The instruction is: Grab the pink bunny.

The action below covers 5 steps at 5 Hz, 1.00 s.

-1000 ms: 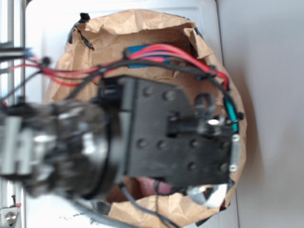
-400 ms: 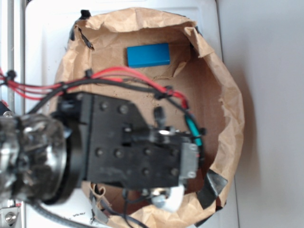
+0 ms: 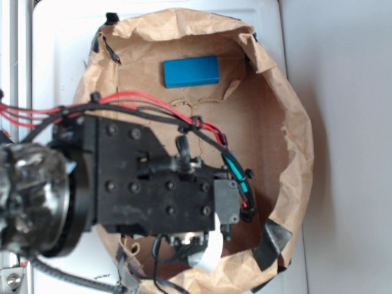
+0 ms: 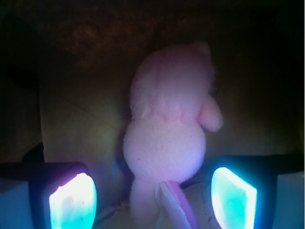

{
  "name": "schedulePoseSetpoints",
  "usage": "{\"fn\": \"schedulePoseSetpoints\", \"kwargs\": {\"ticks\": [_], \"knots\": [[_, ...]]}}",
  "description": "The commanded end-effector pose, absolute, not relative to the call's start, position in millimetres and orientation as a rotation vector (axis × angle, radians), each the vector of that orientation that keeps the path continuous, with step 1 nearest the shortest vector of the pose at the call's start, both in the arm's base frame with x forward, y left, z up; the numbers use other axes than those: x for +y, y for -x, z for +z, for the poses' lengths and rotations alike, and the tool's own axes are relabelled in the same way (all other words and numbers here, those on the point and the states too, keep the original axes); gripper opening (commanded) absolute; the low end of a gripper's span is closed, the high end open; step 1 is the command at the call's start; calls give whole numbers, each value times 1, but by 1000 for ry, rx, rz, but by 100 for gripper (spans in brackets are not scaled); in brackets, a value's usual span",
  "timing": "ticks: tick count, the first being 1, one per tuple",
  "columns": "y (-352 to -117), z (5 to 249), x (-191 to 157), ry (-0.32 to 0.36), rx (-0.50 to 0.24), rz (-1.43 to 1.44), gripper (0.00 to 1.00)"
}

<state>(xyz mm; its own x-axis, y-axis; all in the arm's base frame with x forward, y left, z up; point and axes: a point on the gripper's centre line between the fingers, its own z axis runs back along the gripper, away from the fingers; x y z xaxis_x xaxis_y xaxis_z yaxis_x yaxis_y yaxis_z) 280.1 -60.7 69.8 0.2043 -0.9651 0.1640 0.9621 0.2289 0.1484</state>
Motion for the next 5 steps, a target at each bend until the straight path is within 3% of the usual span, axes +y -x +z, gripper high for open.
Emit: {"fn": "schedulePoseSetpoints", "kwargs": {"ticks": [1,4,5], "knots": [[-298,81,-68,-69,-291,-1313,100],[-299,77,-90,-12,-305,-1352,100],[-297,75,-97,82,-318,-1330,100]]}}
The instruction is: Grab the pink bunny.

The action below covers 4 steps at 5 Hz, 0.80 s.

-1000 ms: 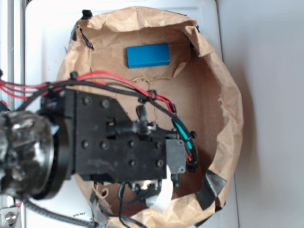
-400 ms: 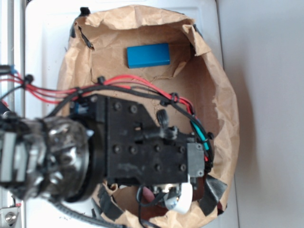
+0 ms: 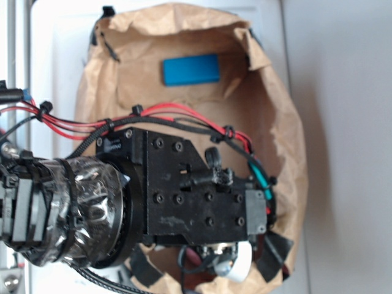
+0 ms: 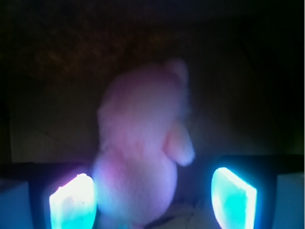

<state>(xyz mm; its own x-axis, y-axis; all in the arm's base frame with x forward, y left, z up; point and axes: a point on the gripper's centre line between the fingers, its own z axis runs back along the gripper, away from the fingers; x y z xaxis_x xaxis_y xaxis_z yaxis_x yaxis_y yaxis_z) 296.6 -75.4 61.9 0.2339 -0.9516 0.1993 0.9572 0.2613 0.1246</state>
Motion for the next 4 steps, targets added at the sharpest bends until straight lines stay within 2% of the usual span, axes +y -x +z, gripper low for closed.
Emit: {"fn": "schedulePoseSetpoints", "kwargs": {"ticks": [1,2,3,4], "knots": [[-296,73,-100,110,-326,-1322,100],[-299,58,-106,119,-287,-1333,100],[-297,45,-109,90,-241,-1346,100],[-289,37,-112,83,-237,-1370,100]]}}
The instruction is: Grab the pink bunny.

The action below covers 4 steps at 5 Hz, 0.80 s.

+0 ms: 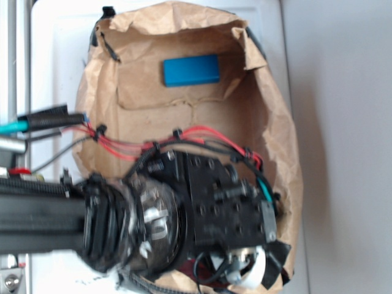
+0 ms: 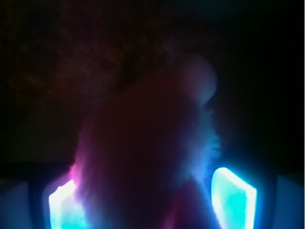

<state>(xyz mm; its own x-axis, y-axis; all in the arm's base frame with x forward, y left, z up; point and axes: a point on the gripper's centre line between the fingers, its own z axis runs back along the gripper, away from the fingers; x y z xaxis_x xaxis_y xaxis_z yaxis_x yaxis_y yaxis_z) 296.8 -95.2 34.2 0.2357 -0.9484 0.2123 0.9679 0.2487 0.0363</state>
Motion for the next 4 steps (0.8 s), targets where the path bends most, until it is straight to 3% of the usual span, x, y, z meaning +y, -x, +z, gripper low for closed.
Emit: {"fn": "schedulePoseSetpoints", "kwargs": {"ticks": [1,2,4], "knots": [[-284,45,-111,54,-265,-1342,0],[-279,52,-107,41,-276,-1322,0],[-229,88,-56,6,-341,-1044,0]]}}
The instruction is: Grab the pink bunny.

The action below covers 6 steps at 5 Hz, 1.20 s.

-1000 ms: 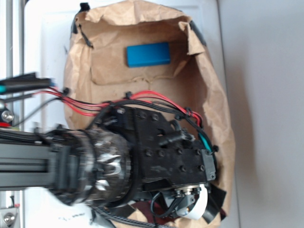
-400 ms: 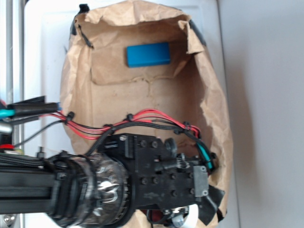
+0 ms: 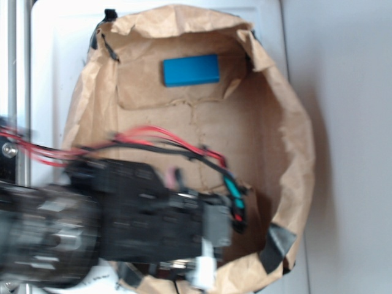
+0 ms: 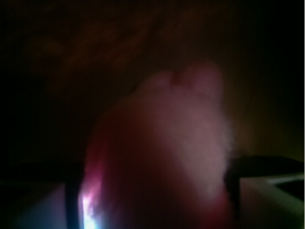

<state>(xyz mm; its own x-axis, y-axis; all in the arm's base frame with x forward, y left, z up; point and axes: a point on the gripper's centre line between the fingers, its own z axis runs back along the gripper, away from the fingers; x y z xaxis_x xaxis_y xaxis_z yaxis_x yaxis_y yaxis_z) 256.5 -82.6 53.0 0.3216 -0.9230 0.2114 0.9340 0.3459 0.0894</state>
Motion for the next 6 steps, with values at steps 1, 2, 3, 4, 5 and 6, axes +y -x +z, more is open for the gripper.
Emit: {"fn": "schedulePoseSetpoints", "kwargs": {"ticks": [1,2,3,4,5,6], "knots": [[-210,108,-42,-94,-356,-803,0],[-204,120,-43,-73,-353,-556,0],[-213,128,-41,-3,-311,-325,0],[-223,130,-35,-39,-271,-166,0],[-223,136,-31,-97,-275,-99,0],[-221,148,-30,-120,-312,-20,0]]}}
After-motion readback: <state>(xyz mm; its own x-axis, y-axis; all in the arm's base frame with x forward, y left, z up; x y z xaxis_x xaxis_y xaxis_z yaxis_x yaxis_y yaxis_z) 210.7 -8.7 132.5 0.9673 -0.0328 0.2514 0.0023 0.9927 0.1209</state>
